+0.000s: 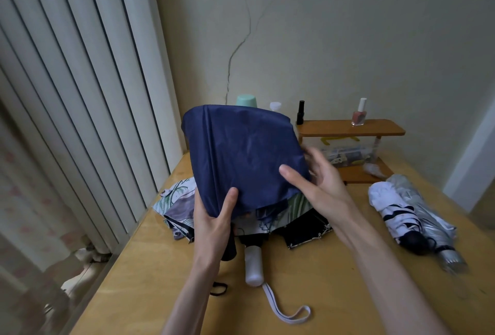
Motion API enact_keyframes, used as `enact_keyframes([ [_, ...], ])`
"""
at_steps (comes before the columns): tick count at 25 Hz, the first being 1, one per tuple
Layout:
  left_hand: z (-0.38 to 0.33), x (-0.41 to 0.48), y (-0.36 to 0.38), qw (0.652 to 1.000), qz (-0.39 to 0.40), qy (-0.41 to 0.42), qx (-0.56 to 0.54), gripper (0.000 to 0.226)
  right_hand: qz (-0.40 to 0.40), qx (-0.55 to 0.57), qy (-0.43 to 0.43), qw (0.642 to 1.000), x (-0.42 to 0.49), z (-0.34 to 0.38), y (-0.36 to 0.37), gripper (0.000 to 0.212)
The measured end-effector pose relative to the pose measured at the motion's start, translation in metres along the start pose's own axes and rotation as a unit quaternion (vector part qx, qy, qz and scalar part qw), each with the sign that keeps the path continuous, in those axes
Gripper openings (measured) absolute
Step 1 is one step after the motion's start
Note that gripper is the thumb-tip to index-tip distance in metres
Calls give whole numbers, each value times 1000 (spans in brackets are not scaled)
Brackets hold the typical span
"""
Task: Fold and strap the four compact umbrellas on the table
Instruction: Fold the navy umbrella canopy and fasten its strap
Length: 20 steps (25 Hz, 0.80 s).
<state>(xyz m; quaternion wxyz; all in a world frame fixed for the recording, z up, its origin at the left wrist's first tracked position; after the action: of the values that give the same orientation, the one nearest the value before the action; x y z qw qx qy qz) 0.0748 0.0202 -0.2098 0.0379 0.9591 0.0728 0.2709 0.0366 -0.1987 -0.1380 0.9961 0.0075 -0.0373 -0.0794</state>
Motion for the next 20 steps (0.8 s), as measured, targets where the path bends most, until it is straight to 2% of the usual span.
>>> enact_keyframes([
  [3,-4,-3,6,999,19,24,24,69,22,31,16,999,-6,-7,17,41],
  [8,-5,-16,26,999,36,24,1,73,47,27,12,998,-3,-25,46,20],
  [11,2,-20,31,1000,21,-9,-12,81,54,68,46,995,3,-42,51,19],
  [13,5,-19,29,1000,-1,-23,-22,76,69,65,60,994,4,-44,50,19],
  [15,7,-17,23,999,-13,-26,-31,67,40,18,46,998,3,-37,42,20],
  [17,8,-13,19,999,-10,-35,-41,68,-26,-19,12,999,5,-31,26,19],
  [20,13,-8,12,997,-15,-53,-56,71,-70,-5,-8,997,10,-29,9,21],
])
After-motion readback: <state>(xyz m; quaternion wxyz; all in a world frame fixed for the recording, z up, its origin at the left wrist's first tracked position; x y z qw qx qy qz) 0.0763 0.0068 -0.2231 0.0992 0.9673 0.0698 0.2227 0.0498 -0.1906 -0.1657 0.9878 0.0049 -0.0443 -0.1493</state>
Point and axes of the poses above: each hand's wrist, its own x-axis towards the middle knuckle, its own y-axis out of the palm, z = x × y, the point moved 5 cm from there along x, towards the middle knuckle, and after that the axes turned 14 degrees about y, right-handed, at the moved point
